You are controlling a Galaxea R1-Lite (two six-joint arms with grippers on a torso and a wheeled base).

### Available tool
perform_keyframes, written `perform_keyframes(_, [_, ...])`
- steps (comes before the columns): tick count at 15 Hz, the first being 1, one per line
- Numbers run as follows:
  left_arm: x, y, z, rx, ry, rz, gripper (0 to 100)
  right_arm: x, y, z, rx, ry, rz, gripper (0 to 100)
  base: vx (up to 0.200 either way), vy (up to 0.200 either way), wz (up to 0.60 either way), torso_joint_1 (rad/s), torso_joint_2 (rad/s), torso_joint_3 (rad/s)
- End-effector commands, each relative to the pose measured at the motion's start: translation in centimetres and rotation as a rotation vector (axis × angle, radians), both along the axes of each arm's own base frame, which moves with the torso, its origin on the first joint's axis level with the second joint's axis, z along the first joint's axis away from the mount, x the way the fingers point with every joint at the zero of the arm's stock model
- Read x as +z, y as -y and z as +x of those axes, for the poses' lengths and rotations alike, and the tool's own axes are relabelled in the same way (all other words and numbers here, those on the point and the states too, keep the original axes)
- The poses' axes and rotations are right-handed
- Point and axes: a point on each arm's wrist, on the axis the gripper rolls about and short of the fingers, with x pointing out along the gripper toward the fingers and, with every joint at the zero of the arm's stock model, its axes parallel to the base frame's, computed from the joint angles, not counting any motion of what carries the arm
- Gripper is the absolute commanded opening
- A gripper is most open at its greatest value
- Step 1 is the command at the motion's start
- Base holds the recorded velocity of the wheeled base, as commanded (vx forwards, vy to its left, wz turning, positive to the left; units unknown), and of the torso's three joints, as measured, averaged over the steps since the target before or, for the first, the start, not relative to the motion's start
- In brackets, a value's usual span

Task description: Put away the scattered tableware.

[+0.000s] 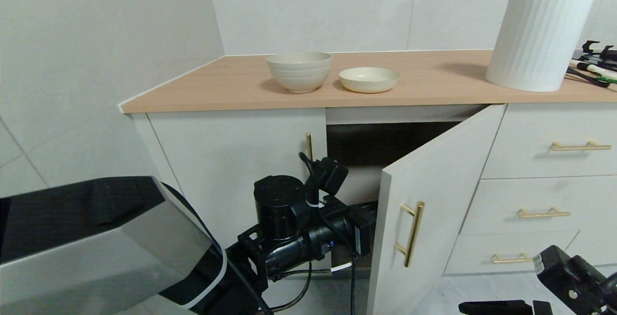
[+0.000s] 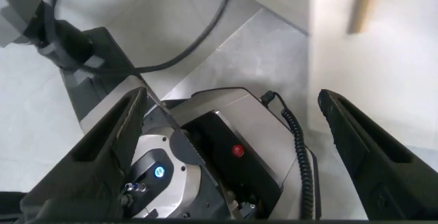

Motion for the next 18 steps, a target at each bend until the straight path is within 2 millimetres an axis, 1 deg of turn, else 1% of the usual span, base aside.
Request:
perform_keyframes(1, [-0.4,0.4,0.4,0.000,-0.002,0.001,0,-0.1,-0.1,0.0,0.002,-0.004,-0.003,100,0.000,0.000,0.00,0.000,0.00,0.000])
perform_keyframes(4, [-0.5,1.1,1.2,0.005,0.012,-0.014,0,-0.1,-0.1,0.0,0.007,-0.004,-0.004,100,0.000,0.000,0.00,0.000,0.00,0.000])
perform_keyframes(8, [-0.6,1.2,1.3,0.008,0.013,-0.013,0,-0.1,-0.1,0.0,0.008,-0.005,-0.004,100,0.000,0.000,0.00,0.000,0.00,0.000])
perform_keyframes(11, [-0.9,1.3,1.4,0.008,0.009,-0.009,0,-0.1,-0.1,0.0,0.007,-0.006,-0.006,100,-0.200,0.000,0.00,0.006,0.01,0.001])
perform_keyframes(13, [-0.9,1.3,1.4,0.008,0.011,-0.011,0,-0.1,-0.1,0.0,0.007,-0.005,-0.005,100,0.000,0.000,0.00,0.000,0.00,0.000])
perform_keyframes(18, [-2.2,2.5,2.7,0.023,0.014,-0.013,0,-0.1,-0.2,0.0,0.008,-0.007,-0.007,100,0.000,0.000,0.00,0.000,0.00,0.000])
